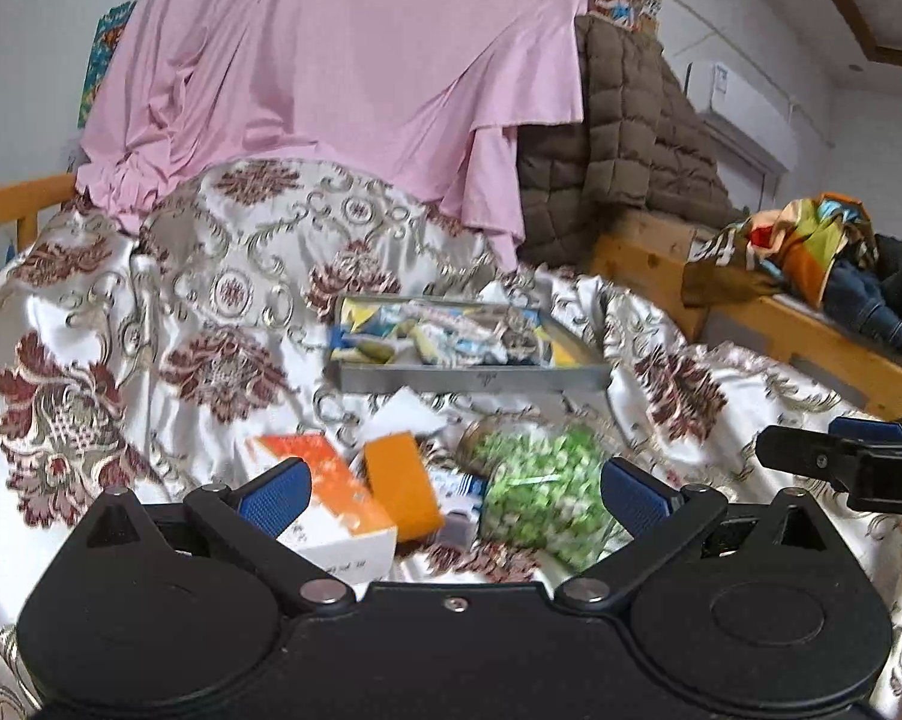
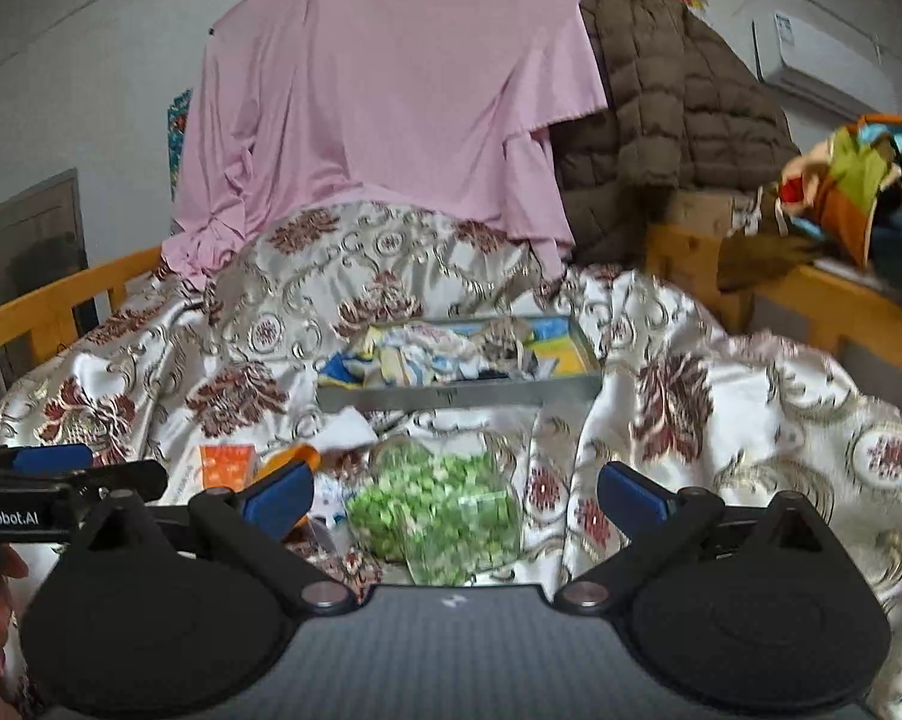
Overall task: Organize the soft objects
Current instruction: 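Lower both open tools toward the orange cup and white cloth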
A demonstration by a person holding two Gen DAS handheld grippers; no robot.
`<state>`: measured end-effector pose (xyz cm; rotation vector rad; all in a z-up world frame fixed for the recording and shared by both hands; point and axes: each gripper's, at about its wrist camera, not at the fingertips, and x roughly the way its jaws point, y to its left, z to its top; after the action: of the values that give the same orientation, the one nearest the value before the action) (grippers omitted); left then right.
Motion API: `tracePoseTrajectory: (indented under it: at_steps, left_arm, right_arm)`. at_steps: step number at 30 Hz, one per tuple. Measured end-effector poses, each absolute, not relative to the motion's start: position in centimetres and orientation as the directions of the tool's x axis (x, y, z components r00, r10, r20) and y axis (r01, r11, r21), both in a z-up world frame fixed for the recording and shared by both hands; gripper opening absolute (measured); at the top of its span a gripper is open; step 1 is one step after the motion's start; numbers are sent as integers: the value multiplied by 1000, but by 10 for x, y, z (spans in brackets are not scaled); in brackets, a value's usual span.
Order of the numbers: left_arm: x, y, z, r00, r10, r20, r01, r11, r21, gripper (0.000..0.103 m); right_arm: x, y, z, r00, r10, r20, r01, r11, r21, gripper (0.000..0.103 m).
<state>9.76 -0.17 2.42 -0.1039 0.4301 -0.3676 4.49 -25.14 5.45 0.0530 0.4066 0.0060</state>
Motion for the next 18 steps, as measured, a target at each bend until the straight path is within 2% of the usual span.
tracePoseTrajectory:
  at_steps: [11, 18]
  left_arm:
    - [109, 2, 0, 804, -330, -495, 287, 944, -164, 102]
    - [109, 2, -2, 798, -315, -514, 277, 949, -151, 102]
  right_arm:
    - [54, -253, 19, 886, 11, -464, 22, 998, 65, 103]
    - [60, -256, 7, 866, 16, -500, 28, 996, 81, 103]
